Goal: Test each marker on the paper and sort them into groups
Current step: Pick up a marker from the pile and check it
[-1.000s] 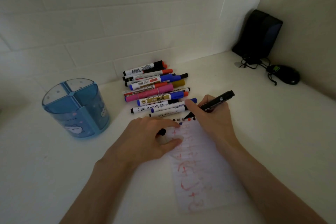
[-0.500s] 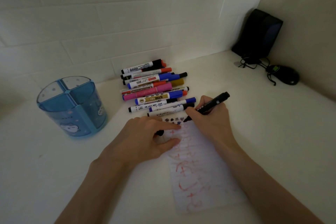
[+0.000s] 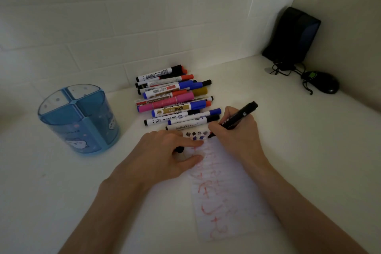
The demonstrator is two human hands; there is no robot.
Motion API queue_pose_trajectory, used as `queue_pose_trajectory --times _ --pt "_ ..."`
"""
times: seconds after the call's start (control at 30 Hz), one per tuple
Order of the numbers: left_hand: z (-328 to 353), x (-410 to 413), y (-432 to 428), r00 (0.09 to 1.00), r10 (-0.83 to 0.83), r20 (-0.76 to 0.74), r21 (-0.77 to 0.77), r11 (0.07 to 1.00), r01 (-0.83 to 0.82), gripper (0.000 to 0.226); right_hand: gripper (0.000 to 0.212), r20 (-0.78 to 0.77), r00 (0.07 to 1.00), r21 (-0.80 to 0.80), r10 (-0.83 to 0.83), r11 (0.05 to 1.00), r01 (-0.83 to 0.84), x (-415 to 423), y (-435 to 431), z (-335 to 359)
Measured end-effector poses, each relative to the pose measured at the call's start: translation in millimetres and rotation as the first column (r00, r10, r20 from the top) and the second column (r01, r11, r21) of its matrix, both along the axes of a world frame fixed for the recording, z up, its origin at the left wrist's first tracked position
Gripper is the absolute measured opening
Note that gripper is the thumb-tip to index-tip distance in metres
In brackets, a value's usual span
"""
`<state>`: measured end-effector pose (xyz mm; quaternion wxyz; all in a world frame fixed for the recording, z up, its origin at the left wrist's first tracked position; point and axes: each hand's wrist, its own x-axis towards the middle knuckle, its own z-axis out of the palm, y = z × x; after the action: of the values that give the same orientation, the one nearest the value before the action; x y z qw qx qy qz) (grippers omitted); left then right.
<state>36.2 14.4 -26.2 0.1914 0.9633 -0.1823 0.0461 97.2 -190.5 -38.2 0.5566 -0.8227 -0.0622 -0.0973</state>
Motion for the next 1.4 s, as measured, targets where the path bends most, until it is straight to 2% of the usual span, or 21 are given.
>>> queue_pose_trajectory --times 0.4,0.53,0.7,0.77,0.8,0.87,0.9,1.0,1.07,1.2,1.33,1.4 --pt "2 0 -1 1.000 -0.006 0.003 -0.010 1.000 0.006 0.055 0.035 -0.026 0.999 0.065 -0.024 0.998 0.026 2 -2 0" --pt "3 0 -1 1.000 0.001 0.006 -0.003 1.000 -0.001 0.054 0.034 -0.060 0.998 0.024 -0.013 1.000 0.015 1 -1 2" --pt "5 -2 0 1.000 0.015 -0.008 -0.007 1.000 -0.015 0.055 0.020 -0.220 0.969 0.231 -0.109 0.960 0.160 4 -6 10" --pt "8 -3 0 0.999 0.047 -0.027 -0.068 0.997 -0.049 0.060 0.020 -0.270 0.957 0.307 -0.105 0.933 0.188 5 -8 16" --pt "10 -4 0 0.996 0.063 -0.061 -0.155 0.985 -0.072 0.057 0.022 -0.274 0.957 0.342 -0.095 0.920 0.189 4 -8 19" --pt "14 -7 -1 0.988 0.060 -0.139 -0.367 0.924 -0.108 0.042 0.028 -0.249 0.966 0.370 -0.069 0.915 0.161 1 -8 27" --pt "16 -8 -2 0.988 0.042 -0.146 -0.425 0.900 -0.101 0.035 0.029 -0.228 0.973 0.382 -0.039 0.915 0.127 -2 -8 30" --pt "19 -6 -3 0.995 0.034 -0.090 -0.414 0.908 -0.068 0.028 0.022 -0.178 0.976 0.485 0.123 0.874 -0.021 -9 -8 37" --pt "21 -2 -3 0.994 0.064 -0.083 -0.404 0.910 -0.092 0.028 0.025 -0.190 0.964 0.519 0.185 0.853 -0.062 -14 -8 40" --pt "19 -1 -1 0.993 0.080 -0.091 -0.446 0.888 -0.113 0.028 0.029 -0.190 0.953 0.500 0.237 0.858 -0.114 -17 -5 38" --pt "15 0 -3 0.983 0.083 -0.163 -0.594 0.787 -0.165 0.022 0.022 -0.181 0.940 0.465 0.287 0.868 -0.176 -19 0 33" --pt "14 1 -4 0.989 0.088 -0.120 -0.593 0.792 -0.143 0.019 0.019 -0.179 0.933 0.446 0.313 0.871 -0.207 -20 1 33"
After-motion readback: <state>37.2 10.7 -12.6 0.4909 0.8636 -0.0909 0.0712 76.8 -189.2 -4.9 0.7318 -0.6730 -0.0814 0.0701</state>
